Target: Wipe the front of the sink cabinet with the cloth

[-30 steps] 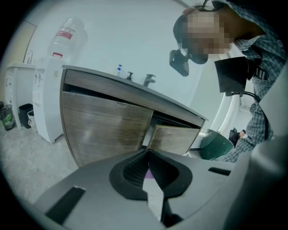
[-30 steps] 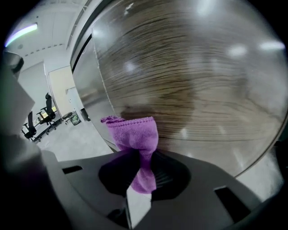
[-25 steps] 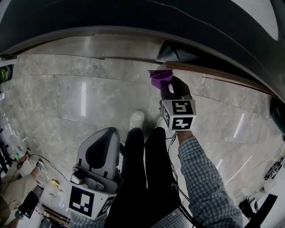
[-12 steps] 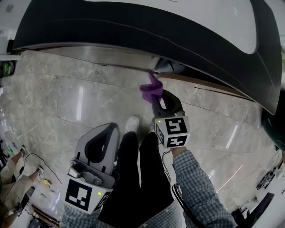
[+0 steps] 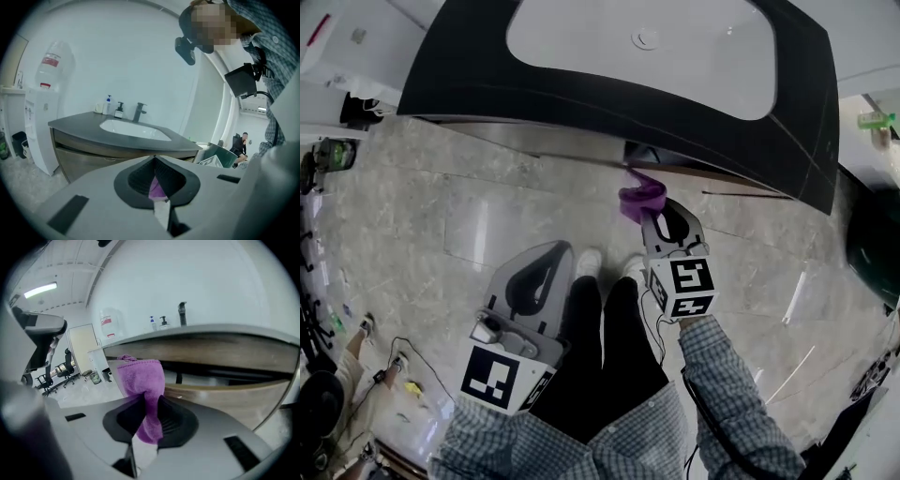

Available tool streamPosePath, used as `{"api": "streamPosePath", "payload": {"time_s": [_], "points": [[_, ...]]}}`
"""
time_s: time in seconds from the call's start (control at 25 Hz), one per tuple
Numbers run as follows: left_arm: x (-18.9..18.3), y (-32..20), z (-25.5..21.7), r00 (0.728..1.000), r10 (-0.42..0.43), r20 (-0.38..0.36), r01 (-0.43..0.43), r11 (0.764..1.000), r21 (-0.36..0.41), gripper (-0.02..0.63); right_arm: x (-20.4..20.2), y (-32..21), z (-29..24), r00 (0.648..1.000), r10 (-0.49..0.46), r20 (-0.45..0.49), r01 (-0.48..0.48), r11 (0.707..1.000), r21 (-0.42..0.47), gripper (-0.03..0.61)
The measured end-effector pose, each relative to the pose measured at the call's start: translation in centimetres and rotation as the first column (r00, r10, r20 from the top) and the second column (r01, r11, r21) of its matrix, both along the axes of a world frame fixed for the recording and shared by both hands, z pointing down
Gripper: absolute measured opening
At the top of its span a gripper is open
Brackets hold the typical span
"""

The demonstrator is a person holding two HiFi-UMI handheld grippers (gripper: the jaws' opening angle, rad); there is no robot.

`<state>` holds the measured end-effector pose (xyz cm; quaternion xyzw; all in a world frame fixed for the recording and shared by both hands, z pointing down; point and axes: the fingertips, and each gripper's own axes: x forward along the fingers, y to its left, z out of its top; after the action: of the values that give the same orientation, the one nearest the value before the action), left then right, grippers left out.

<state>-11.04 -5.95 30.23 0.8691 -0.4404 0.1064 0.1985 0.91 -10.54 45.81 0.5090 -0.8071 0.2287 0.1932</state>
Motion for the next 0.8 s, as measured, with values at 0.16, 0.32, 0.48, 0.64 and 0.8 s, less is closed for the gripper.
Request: {"api": "streamPosePath", "payload": {"time_s": [0.16, 0.32, 0.48, 0.64, 0.8], "points": [[0.2, 0.6, -2.7, 1.000, 0.025, 0.002, -0.025, 1.000, 0.014, 0.011, 2.0, 1.0, -5.1, 0.996, 0.088, 0.018, -0.088, 0.996, 0.020, 0.075], [0.7, 0.3, -4.9, 0.998, 0.056, 0.019, -0.057, 0.998, 0.032, 0.011, 3.4, 2.6, -8.9, 0.984, 0.174, 0.044, -0.174, 0.985, 0.012, 0.074], [1.5, 0.0, -6.9, 0.996, 0.086, 0.019, -0.086, 0.995, 0.049, 0.011, 4.9, 3.7, -12.7, 0.972, 0.231, 0.050, -0.233, 0.972, 0.031, 0.075], [1.4, 0.0, -8.9, 0.993, 0.114, 0.019, -0.115, 0.991, 0.072, 0.011, 5.8, 4.5, -16.3, 0.961, 0.272, 0.048, -0.274, 0.959, 0.065, 0.075], [0.8, 0.0, -10.7, 0.992, 0.124, 0.008, -0.125, 0.988, 0.094, 0.011, 6.2, 5.6, -19.4, 0.950, 0.307, 0.060, -0.311, 0.947, 0.084, 0.074]]}}
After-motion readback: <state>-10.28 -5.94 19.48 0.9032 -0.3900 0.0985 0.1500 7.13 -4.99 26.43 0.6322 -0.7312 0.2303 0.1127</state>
